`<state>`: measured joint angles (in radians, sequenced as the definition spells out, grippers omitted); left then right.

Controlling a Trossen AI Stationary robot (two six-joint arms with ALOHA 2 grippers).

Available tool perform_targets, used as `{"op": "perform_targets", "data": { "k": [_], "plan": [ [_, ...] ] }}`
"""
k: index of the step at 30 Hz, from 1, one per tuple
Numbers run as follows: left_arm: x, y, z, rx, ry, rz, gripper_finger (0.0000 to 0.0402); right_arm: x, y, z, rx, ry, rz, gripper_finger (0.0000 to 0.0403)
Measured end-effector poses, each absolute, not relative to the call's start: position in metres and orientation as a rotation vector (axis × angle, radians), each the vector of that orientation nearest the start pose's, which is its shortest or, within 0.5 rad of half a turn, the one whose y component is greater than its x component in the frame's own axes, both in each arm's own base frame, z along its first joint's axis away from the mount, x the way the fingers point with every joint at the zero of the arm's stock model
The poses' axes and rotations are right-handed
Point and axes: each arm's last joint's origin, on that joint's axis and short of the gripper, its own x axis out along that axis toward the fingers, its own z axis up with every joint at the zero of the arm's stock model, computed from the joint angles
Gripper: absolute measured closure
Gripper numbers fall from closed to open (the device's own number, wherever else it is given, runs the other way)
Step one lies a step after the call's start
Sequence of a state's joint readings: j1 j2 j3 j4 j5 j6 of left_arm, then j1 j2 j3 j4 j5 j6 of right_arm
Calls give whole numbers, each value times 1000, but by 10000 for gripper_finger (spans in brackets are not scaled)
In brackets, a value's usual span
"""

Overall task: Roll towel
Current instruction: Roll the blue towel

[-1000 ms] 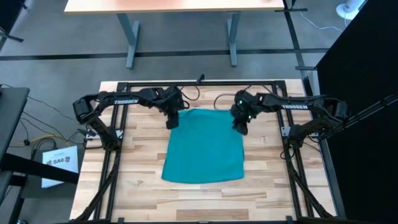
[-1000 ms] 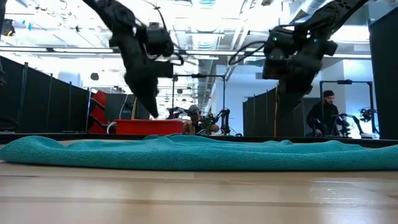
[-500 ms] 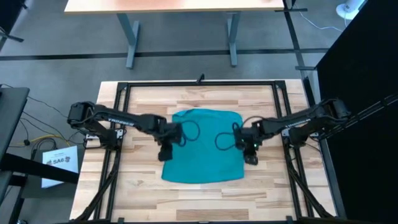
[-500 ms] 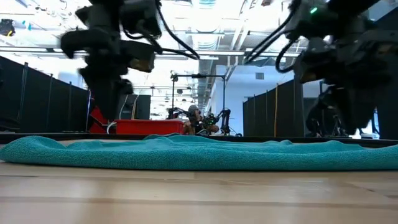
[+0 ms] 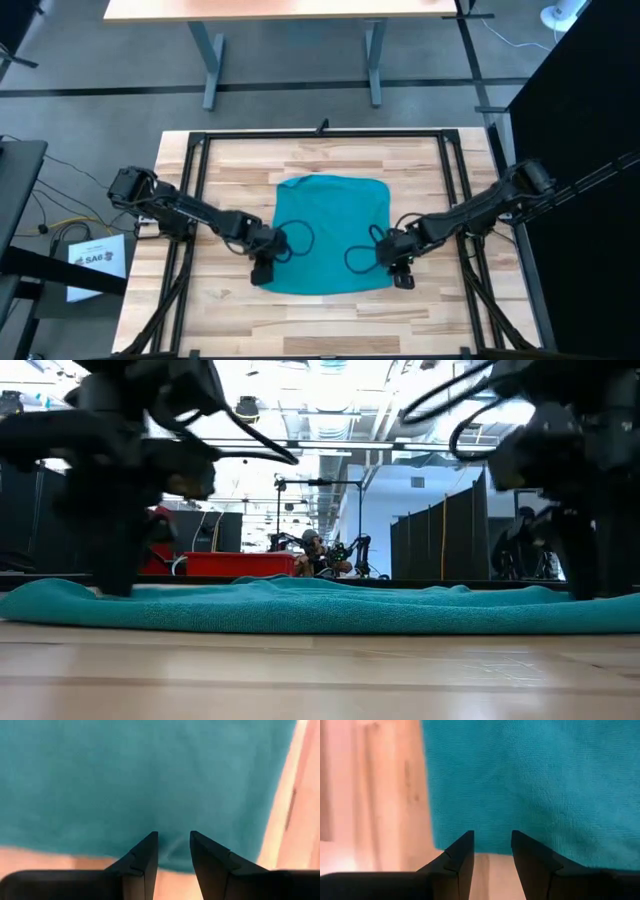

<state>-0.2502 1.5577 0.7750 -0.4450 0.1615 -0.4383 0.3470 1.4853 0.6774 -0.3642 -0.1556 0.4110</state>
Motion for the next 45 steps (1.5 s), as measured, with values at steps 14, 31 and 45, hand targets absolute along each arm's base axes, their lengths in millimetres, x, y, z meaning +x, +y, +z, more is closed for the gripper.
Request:
{"op": "perform_targets", "data": {
  "k": [14, 31, 45],
  "plan": [
    [230, -94, 127, -347, 1294, -4, 304, 223, 106, 126, 189, 1369, 193, 285],
    [256, -1, 188, -144, 957, 324, 304, 244, 16, 184, 284, 1004, -251, 285],
    [264, 110, 151, -220, 985, 260, 304, 242, -76, 176, 457, 969, -364, 285]
  ]
}}
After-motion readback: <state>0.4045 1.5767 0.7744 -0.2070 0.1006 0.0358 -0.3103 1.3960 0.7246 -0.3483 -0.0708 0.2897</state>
